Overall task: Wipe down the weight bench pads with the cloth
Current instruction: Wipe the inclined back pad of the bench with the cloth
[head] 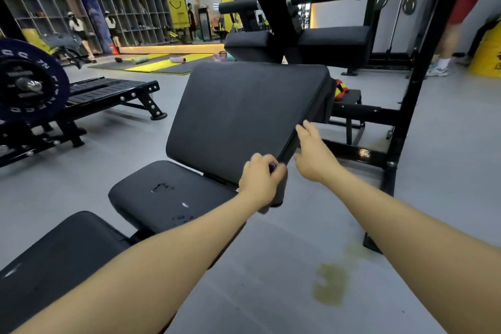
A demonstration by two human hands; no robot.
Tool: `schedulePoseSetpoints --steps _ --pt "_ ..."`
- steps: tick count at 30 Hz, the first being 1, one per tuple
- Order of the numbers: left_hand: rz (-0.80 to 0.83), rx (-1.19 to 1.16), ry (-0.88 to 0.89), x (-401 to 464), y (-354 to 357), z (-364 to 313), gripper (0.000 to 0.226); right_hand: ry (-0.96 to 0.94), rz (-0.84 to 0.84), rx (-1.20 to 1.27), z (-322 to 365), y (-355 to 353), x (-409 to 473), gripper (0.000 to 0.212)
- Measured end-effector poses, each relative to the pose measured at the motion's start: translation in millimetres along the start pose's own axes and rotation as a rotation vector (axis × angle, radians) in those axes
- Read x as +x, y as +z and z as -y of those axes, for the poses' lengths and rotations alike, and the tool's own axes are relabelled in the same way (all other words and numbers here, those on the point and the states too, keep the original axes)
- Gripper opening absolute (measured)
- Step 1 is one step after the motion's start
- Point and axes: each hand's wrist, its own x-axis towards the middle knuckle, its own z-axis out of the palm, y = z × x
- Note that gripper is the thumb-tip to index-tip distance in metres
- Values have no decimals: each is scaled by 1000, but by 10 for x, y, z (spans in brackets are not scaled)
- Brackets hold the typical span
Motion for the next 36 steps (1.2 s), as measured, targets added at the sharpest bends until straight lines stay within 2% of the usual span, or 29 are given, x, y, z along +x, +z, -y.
schedulePoseSetpoints --steps 2,4,8,9,11,13,14,16,18,20,21,25,27,29,30,32,36 --pt "-24 -180 -50 153 -131 -183 22 16 7 87 -32 -52 -64 50" --pt "21 -358 -117 241 -231 -419 22 69 11 283 -53 -105 -124 31" --pt "53 -604 -239 300 -246 -672 31 143 88 876 -11 -218 -218 33" --pt "60 -671 -261 297 -243 -706 36 129 133 956 2 -226 -224 32" --pt "71 -877 -378 268 -243 -777 51 92 210 949 19 -192 -200 34" --pt "136 -1136 -554 235 -264 -822 62 123 186 867 33 -125 -162 56" --pt "200 -1217 -574 230 -261 -807 72 146 133 800 40 -99 -137 60" --pt "294 -1250 -531 248 -259 -732 86 153 -45 622 22 -47 -66 49" --pt "276 -1115 -436 242 -350 -688 70 117 -195 513 7 -23 35 43" --pt "162 -744 -293 265 -433 -569 40 58 -339 380 38 -76 151 44" --pt "96 -563 -227 294 -469 -465 33 39 -408 253 57 -108 221 47" --pt "7 -270 -166 333 -541 -38 27 -6 -572 -356 126 -29 345 49" --pt "9 -165 -110 337 -497 103 24 -94 -637 -542 136 247 295 46" --pt "17 -73 -52 342 -439 187 25 -201 -615 -697 116 400 257 48" --pt "23 -42 -39 342 -412 213 25 -236 -593 -751 101 346 289 46" --pt "39 -13 -11 337 -385 242 26 -188 -596 -782 89 96 451 47" --pt "76 73 79 318 -405 245 29 -33 -529 -591 126 -302 855 47"
